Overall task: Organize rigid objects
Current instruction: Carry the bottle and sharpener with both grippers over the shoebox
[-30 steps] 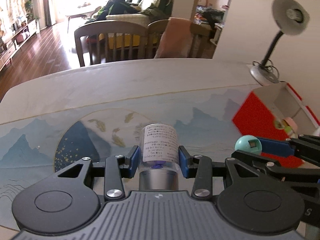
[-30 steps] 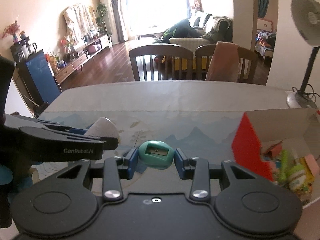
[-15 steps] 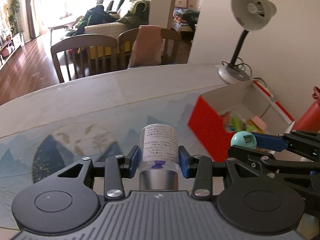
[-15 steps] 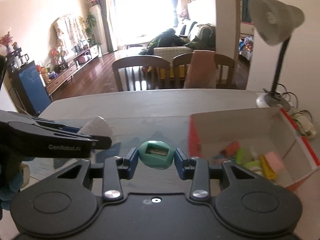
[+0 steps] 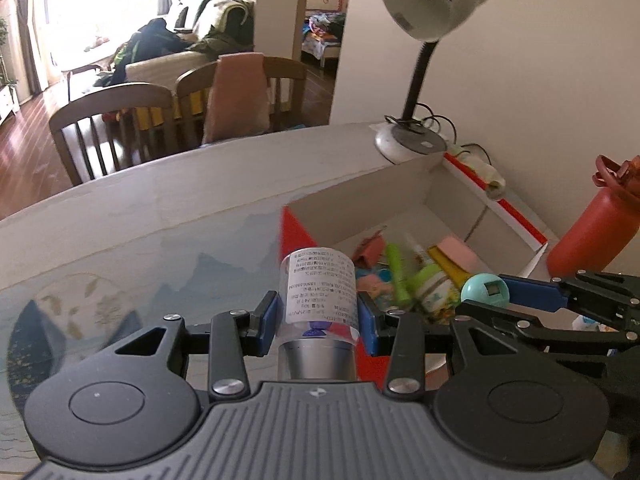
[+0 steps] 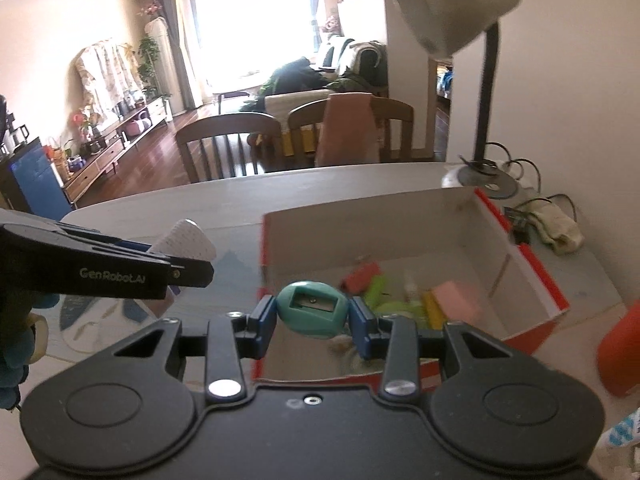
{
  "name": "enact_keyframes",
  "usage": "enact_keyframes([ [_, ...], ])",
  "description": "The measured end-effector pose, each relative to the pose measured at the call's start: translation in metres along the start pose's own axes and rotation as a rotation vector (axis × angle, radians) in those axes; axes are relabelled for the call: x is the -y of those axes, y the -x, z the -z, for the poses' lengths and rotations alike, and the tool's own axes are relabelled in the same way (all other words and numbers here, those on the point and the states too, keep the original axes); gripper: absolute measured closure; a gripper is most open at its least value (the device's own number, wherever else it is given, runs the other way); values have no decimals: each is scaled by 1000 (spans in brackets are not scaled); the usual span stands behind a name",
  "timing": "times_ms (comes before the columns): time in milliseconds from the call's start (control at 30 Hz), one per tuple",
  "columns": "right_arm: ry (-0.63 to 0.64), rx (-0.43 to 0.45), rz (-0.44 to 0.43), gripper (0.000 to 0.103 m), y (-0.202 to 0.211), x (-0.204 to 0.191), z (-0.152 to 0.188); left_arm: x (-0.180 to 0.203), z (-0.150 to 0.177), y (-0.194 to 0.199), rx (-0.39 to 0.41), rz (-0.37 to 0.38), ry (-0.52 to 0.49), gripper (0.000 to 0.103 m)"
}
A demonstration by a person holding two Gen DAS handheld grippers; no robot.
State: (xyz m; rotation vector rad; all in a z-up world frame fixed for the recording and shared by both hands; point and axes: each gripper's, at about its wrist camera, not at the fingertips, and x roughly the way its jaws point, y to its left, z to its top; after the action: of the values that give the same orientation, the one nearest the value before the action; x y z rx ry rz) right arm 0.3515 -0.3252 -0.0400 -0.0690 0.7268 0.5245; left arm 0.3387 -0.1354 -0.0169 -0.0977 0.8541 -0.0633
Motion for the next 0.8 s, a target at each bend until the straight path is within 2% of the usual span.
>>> enact_keyframes([
  [300,-24,-11,45,65,-4,48,8,40,-13,-39,-52,31,-13,62],
  [500,-33,-29,74,65,-16,74,10,60,-22,-63,-77,24,-41,62],
  [800,-7,-78,66,65,-55,99,-12,80,-32,-107,-135,6,-77,62],
])
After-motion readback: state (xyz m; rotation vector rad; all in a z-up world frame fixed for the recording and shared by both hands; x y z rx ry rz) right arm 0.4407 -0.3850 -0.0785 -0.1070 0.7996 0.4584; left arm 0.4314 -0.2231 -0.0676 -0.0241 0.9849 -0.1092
